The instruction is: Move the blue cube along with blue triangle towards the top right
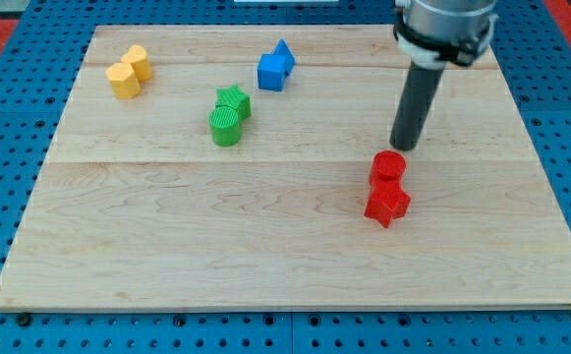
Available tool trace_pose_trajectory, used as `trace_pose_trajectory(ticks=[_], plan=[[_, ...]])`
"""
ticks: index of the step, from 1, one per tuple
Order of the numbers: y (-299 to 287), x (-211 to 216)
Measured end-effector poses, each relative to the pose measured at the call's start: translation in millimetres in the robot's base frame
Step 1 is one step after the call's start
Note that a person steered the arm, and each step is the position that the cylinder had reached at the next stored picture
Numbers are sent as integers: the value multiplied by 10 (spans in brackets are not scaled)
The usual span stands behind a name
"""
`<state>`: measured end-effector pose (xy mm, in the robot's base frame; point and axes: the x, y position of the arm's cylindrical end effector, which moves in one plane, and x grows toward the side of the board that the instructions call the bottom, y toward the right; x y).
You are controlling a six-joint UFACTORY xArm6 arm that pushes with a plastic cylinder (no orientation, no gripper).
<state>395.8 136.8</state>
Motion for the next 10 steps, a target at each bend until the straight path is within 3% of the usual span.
trace_pose_trajectory(ticks=[1,3,9,10], plan=[[-493,-425],[-1696,-657],[-1866,-1949],[-1115,-1630]])
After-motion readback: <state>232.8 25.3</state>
